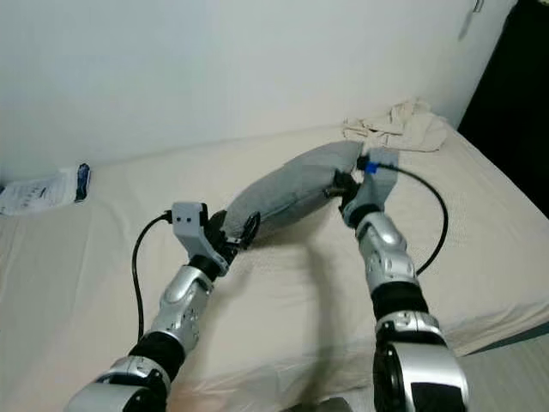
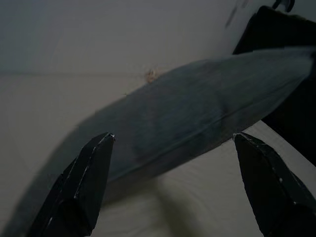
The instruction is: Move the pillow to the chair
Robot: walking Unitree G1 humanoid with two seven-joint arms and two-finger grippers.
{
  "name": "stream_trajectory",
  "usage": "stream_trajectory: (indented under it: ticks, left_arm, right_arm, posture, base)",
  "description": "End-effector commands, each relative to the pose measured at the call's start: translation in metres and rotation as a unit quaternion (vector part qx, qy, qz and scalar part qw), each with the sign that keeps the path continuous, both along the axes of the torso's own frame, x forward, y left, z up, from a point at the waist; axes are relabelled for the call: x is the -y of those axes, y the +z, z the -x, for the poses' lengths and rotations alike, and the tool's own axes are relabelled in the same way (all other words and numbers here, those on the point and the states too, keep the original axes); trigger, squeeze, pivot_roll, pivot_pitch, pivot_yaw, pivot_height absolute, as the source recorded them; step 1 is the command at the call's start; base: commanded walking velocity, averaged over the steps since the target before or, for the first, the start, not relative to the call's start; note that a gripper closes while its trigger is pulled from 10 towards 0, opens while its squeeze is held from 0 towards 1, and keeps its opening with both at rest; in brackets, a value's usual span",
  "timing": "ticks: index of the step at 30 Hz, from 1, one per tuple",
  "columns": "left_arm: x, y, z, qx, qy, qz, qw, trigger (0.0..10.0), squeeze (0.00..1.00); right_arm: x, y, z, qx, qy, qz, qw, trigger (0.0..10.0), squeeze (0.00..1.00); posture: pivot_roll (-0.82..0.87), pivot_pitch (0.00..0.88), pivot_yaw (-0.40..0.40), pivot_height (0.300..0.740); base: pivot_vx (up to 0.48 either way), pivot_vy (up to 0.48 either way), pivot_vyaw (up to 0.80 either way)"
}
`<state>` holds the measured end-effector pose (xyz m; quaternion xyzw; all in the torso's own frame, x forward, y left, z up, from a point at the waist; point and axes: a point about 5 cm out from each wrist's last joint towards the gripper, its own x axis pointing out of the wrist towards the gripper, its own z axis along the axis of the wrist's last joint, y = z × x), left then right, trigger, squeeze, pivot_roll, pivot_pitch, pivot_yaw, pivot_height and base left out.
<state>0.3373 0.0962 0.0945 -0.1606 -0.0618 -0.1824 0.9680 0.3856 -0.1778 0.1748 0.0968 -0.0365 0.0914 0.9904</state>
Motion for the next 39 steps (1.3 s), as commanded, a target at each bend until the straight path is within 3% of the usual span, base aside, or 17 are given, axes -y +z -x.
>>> stream_trajectory:
  ticks: [1,4,5,6,8,12,13,19,21,22,26,27,28,32,35,39]
  left_arm:
    - [-0.004,0.0,-0.001,-0.003,0.001,0.001,1.0,10.0,0.0]
    - [-0.003,0.003,-0.003,0.002,-0.011,0.008,1.0,10.0,0.0]
    - [-0.001,0.005,-0.003,0.005,-0.03,0.015,0.999,10.0,0.0]
    - [-0.001,0.005,-0.003,0.005,-0.03,0.015,0.999,10.0,0.0]
    - [0.003,0.008,-0.004,0.006,-0.054,0.023,0.998,10.0,0.0]
    - [0.004,0.014,-0.003,0.024,-0.074,0.018,0.997,10.0,0.0]
    - [0.007,0.021,-0.001,0.054,-0.092,-0.008,0.994,10.0,0.0]
    - [0.015,0.034,0.002,0.112,-0.13,-0.076,0.982,10.0,0.0]
    - [0.022,0.041,0.008,0.145,-0.172,-0.099,0.969,10.0,0.0]
    - [0.022,0.041,0.008,0.145,-0.172,-0.099,0.969,10.0,0.0]
    - [0.031,0.043,0.019,0.169,-0.235,-0.136,0.948,10.0,0.0]
    - [0.031,0.043,0.019,0.169,-0.235,-0.136,0.948,10.0,0.0]
    - [0.035,0.04,0.023,0.168,-0.25,-0.16,0.94,10.0,0.0]
    - [0.041,0.03,0.028,0.15,-0.272,-0.163,0.937,10.0,0.0]
    - [0.049,0.016,0.033,0.123,-0.274,-0.166,0.939,10.0,0.0]
    - [0.058,0.006,0.031,0.092,-0.233,-0.186,0.95,10.0,0.0]
  right_arm:
    - [0.004,0.02,-0.002,0.04,-0.005,-0.005,0.999,0.0,0.0]
    - [0.012,0.039,-0.005,0.071,-0.03,0.011,0.997,0.0,0.0]
    - [0.019,0.061,-0.006,0.108,-0.052,0.021,0.993,0.0,0.0]
    - [0.019,0.061,-0.006,0.108,-0.052,0.021,0.993,0.0,0.0]
    - [0.024,0.083,-0.004,0.145,-0.061,0.028,0.987,0.0,0.0]
    - [0.029,0.091,-0.004,0.156,-0.064,0.024,0.985,0.0,0.0]
    - [0.031,0.095,-0.004,0.157,-0.066,0.019,0.985,0.0,0.0]
    - [0.027,0.096,-0.004,0.15,-0.056,0.014,0.987,0.0,0.0]
    - [0.023,0.101,-0.004,0.153,-0.052,0.015,0.987,0.0,0.0]
    - [0.023,0.101,-0.004,0.153,-0.052,0.015,0.987,0.0,0.0]
    - [0.019,0.107,-0.004,0.16,-0.041,0.011,0.986,0.0,0.0]
    - [0.019,0.107,-0.004,0.16,-0.041,0.011,0.986,0.0,0.0]
    - [0.016,0.11,-0.004,0.165,-0.033,0.002,0.986,0.0,0.0]
    - [0.013,0.114,-0.004,0.169,-0.023,-0.002,0.985,0.0,0.0]
    - [0.008,0.118,-0.004,0.172,-0.007,-0.008,0.985,0.0,0.0]
    - [-0.003,0.122,-0.003,0.168,0.042,-0.01,0.985,0.0,0.0]
  posture:
    - [-0.26,0.029,0.038,0.74]
    - [-0.26,0.031,0.038,0.74]
    - [-0.26,0.031,0.042,0.74]
    - [-0.26,0.031,0.042,0.74]
    - [-0.26,0.033,0.042,0.74]
    - [-0.26,0.038,0.043,0.74]
    - [-0.27,0.043,0.04,0.74]
    - [-0.27,0.046,0.031,0.74]
    - [-0.28,0.046,0.027,0.74]
    - [-0.28,0.046,0.027,0.74]
    - [-0.27,0.045,0.023,0.74]
    - [-0.27,0.045,0.023,0.74]
    - [-0.27,0.044,0.02,0.74]
    - [-0.27,0.044,0.02,0.74]
    - [-0.27,0.045,0.02,0.74]
    - [-0.28,0.049,0.021,0.74]
  base:
    - [0.0,0.0,0.0]
    - [0.0,0.0,0.0]
    - [0.0,0.0,0.0]
    - [0.0,0.0,0.0]
    - [0.0,0.0,0.0]
    - [0.0,0.0,0.0]
    - [0.0,0.0,0.0]
    - [0.0,0.0,0.0]
    - [0.0,0.0,0.0]
    - [0.0,0.0,0.0]
    - [0.0,0.0,0.0]
    - [0.0,0.0,0.0]
    - [0.0,0.0,0.0]
    - [0.0,0.0,0.0]
    - [0.0,0.0,0.0]
    - [0.0,0.0,0.0]
